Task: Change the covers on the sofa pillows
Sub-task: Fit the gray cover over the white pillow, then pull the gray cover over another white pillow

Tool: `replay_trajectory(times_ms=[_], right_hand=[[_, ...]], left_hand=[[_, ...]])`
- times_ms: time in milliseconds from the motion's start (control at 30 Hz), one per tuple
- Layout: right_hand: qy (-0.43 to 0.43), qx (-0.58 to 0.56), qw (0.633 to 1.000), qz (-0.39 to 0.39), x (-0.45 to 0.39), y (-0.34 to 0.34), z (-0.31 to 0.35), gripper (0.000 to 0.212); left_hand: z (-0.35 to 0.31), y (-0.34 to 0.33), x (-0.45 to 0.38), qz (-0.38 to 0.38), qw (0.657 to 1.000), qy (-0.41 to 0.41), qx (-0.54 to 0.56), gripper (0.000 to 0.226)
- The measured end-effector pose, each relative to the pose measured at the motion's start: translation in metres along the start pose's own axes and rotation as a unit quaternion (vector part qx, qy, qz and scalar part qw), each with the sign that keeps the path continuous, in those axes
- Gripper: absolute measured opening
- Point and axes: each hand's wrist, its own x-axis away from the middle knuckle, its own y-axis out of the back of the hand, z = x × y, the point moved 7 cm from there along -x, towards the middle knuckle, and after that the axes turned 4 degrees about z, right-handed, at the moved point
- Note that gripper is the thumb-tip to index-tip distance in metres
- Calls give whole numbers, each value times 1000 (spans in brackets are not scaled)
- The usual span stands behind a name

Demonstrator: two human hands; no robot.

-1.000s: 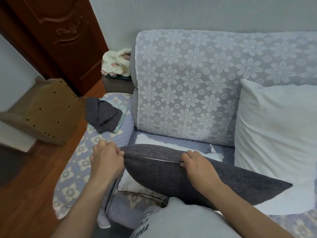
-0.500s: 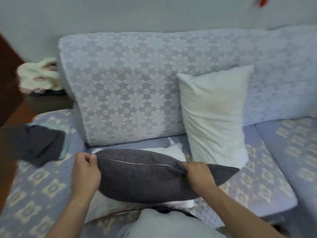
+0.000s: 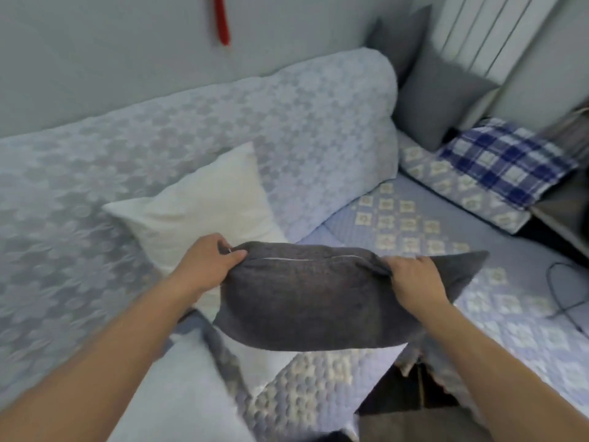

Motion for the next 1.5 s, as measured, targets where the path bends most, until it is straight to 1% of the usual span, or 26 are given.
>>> replay_trajectory(times_ms=[67, 133, 167, 200, 233, 267, 300, 333, 367, 400, 433, 533, 633, 667, 767, 867, 900, 933, 1033, 1067, 1100, 1167, 1300, 1400, 1467, 1500], right_hand=[[-28, 10, 999, -40, -58, 12, -63, 29], [-43, -8, 992, -119, -98, 29, -105, 32], [-52, -24, 986, -157, -120, 34, -133, 35], [-65, -35, 982, -173, -137, 35, -157, 38], [-77, -29, 984, -160, -161, 28, -183, 42], [-94, -15, 988, -123, -171, 17, -196, 48], [-106, -1, 993, -60, -186, -2, -212, 53], [-120, 2, 993, 0, -194, -20, -223, 57], [-132, -2, 990, 58, -195, -40, -229, 59], [-132, -19, 986, 96, -194, -59, -229, 59], [-120, -49, 984, 124, -191, -76, -224, 61], [-39, -115, 974, 191, -189, -121, -195, 65], [0, -135, 953, 273, -187, -141, -148, 56], [21, -141, 945, 294, -182, -138, -118, 54], [78, -144, 941, 297, -171, -119, -40, 50], [146, -148, 934, 292, -151, -102, 49, 41], [157, -152, 931, 293, -141, -95, 73, 39], [183, -153, 925, 295, -122, -90, 119, 39], [229, -152, 914, 299, -70, -90, 219, 38], [235, -152, 913, 297, -60, -91, 232, 37], [257, -144, 906, 304, -34, -98, 284, 37], [263, -139, 898, 325, 6, -116, 348, 35], [237, -77, 875, 414, 117, -184, 439, 37], [213, -48, 839, 498, 185, -227, 489, 49], [214, -46, 839, 499, 197, -229, 516, 55], [216, -51, 839, 497, 205, -236, 541, 56]], left_hand=[[-65, -41, -47, -44, 999, 3, 28, 30], [-112, -63, -71, -102, 994, -4, 48, 30], [-133, -80, -85, -117, 992, -15, 53, 30], [-148, -98, -91, -119, 992, -22, 45, 29], [-159, -128, -101, -106, 994, -24, 30, 28], [-159, -151, -96, -68, 997, -23, 7, 27], [-156, -186, -98, -11, 999, -17, -27, 26], [-151, -225, -97, 67, 995, -8, -69, 26], [-142, -261, -93, 144, 983, -3, -114, 28], [-132, -288, -87, 196, 970, 13, -141, 29], [-121, -305, -84, 218, 964, 29, -148, 27], [-102, -315, -80, 211, 966, 51, -140, 9], [-70, -285, -70, 201, 965, 70, -153, 11], [-51, -264, -62, 188, 967, 95, -143, 10], [9, -205, -28, 133, 971, 197, -32, 12], [65, -151, 35, 74, 957, 274, 53, 11], [83, -140, 53, 60, 951, 292, 81, 13], [110, -120, 86, 41, 941, 314, 118, 15], [195, -92, 163, 9, 909, 361, 207, 16], [211, -94, 176, 7, 901, 370, 227, 16], [255, -82, 209, -8, 887, 386, 255, 16], [320, -72, 255, -32, 859, 414, 299, 14], [445, -47, 358, 14, 815, 494, 302, 6], [530, -4, 406, -25, 807, 533, 253, 18], [562, 24, 409, -51, 806, 537, 245, 13], [588, 36, 413, -53, 806, 538, 241, 16]])
